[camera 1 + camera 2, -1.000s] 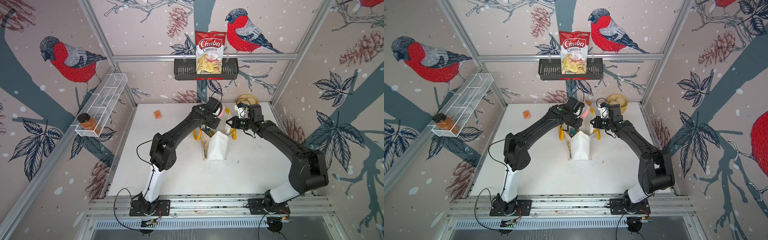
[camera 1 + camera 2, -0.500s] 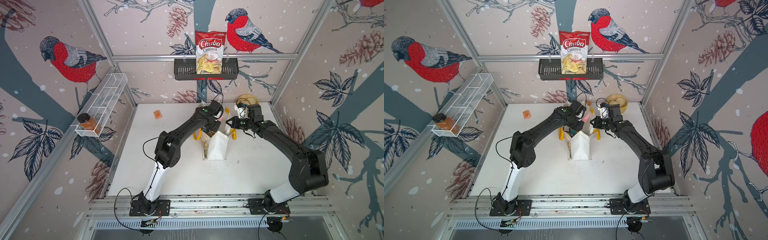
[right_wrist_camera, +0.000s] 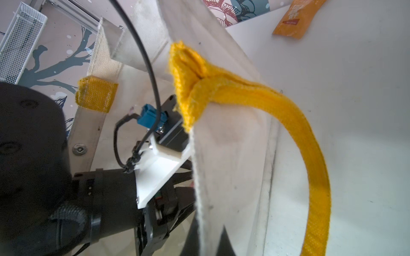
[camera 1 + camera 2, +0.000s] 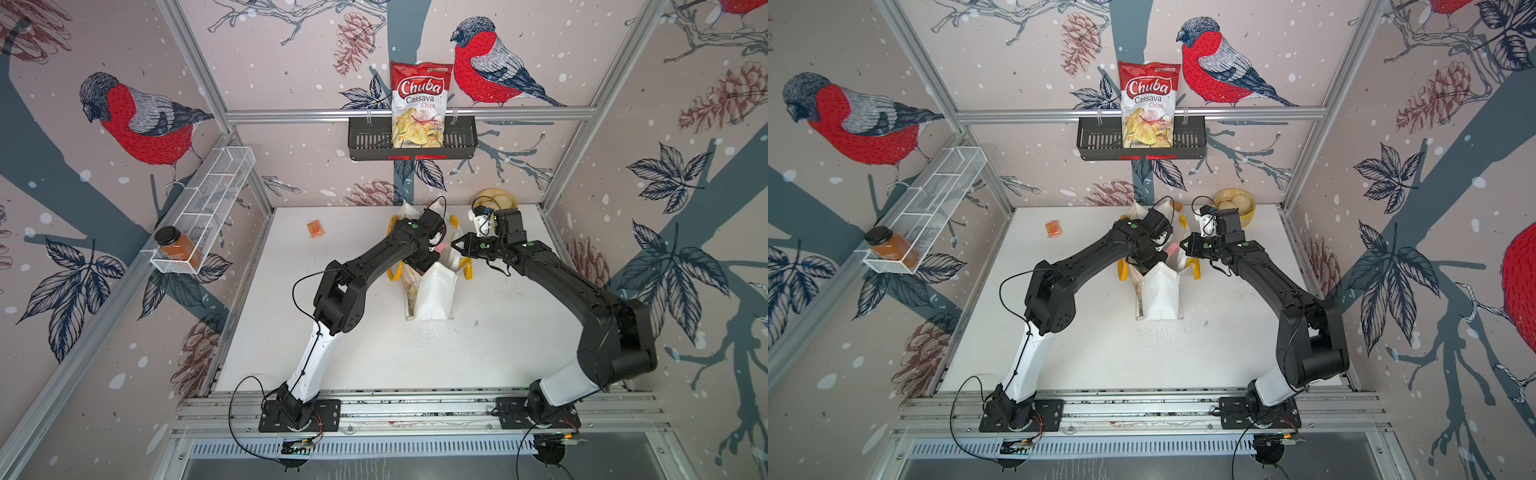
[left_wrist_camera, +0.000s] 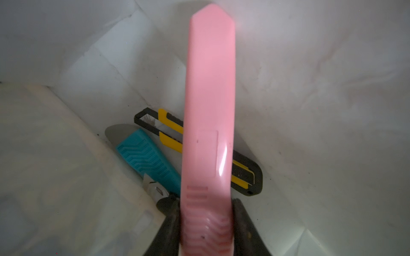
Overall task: Place the art knife into the pouch
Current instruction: Place the utility knife in the pouch.
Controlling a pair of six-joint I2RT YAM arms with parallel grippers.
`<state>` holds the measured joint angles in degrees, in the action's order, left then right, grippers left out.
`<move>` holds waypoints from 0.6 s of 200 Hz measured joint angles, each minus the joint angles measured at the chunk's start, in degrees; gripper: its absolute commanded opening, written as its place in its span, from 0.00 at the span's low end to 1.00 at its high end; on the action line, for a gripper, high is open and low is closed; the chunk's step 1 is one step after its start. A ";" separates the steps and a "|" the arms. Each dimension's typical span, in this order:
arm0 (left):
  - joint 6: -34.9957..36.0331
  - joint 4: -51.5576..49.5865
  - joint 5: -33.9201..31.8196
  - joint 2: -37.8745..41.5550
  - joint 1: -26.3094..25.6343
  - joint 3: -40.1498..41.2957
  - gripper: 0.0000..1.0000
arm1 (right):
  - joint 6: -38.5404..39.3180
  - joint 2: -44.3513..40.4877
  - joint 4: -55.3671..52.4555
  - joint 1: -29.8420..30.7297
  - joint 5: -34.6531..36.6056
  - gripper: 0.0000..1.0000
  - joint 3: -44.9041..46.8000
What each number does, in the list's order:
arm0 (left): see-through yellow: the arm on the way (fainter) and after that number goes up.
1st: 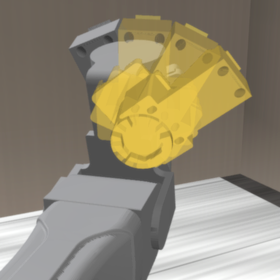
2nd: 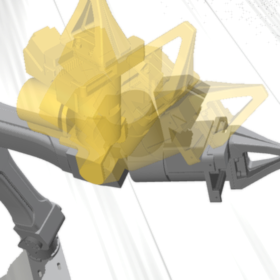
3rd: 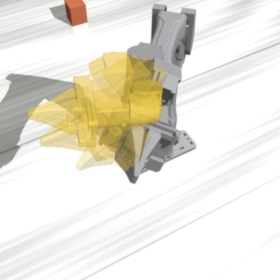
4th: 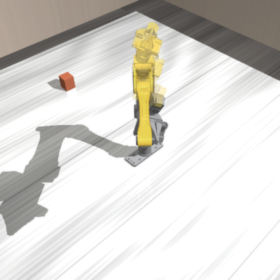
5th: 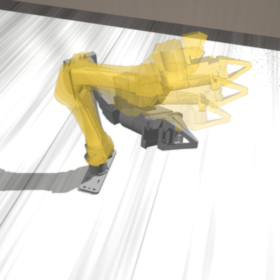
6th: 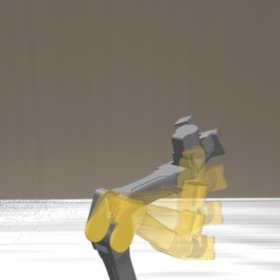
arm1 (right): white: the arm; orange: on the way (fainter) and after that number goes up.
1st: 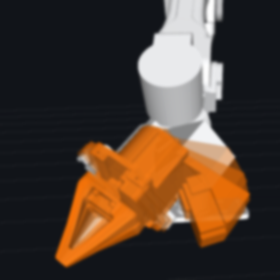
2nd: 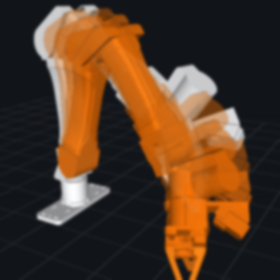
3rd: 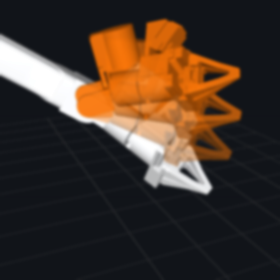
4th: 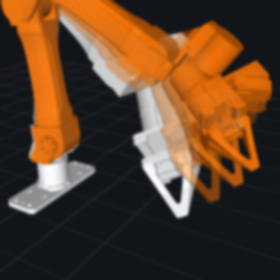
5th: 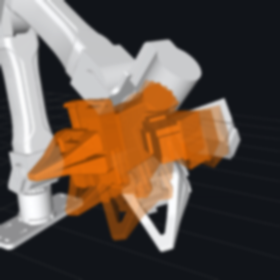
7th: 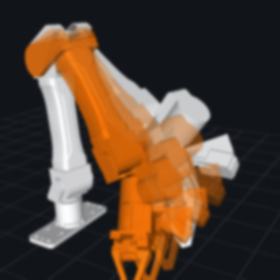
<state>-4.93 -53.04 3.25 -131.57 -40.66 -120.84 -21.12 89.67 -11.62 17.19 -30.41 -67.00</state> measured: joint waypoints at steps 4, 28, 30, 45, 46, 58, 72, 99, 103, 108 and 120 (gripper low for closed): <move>0.00 0.00 0.02 -0.13 0.00 0.00 0.29 | 0.00 0.00 0.00 0.00 0.00 0.00 0.00; -0.02 -0.02 0.17 -0.55 0.00 0.94 0.27 | 0.00 -0.02 -0.02 0.00 0.02 0.00 0.00; -0.02 0.00 0.20 -0.55 0.00 1.11 0.27 | 0.00 -0.02 -0.02 0.00 0.02 0.00 0.00; -0.02 0.04 0.59 -0.66 0.00 2.29 0.26 | 0.00 -0.02 -0.02 0.00 0.02 0.00 0.00; -0.02 0.04 0.63 -0.66 0.00 2.40 0.26 | 0.00 -0.02 -0.02 0.00 0.02 0.00 0.00; -0.13 0.04 0.96 -0.68 0.00 3.67 0.26 | 0.00 -0.02 0.00 0.00 0.02 0.00 0.00; -0.26 0.24 1.09 -0.66 0.00 5.46 0.27 | -0.02 -0.02 0.00 0.00 0.02 0.00 0.00; -0.83 1.33 1.16 0.42 0.00 9.49 0.27 | -0.02 -0.26 0.00 -0.35 0.00 0.00 0.02; -0.83 1.57 1.18 0.70 0.00 10.03 0.27 | -0.02 -0.33 -0.02 -0.44 0.00 0.00 0.02; -0.83 1.75 1.16 0.94 0.00 10.56 0.27 | -0.02 -0.42 -0.04 -0.57 -0.02 0.00 0.02; -0.90 2.75 1.11 1.60 0.00 11.91 0.27 | -0.02 -0.59 -0.24 -0.92 -0.02 0.00 0.02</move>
<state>-5.82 -50.28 4.36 -129.97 -40.66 -108.92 -21.15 89.08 -11.86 16.27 -30.44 -66.98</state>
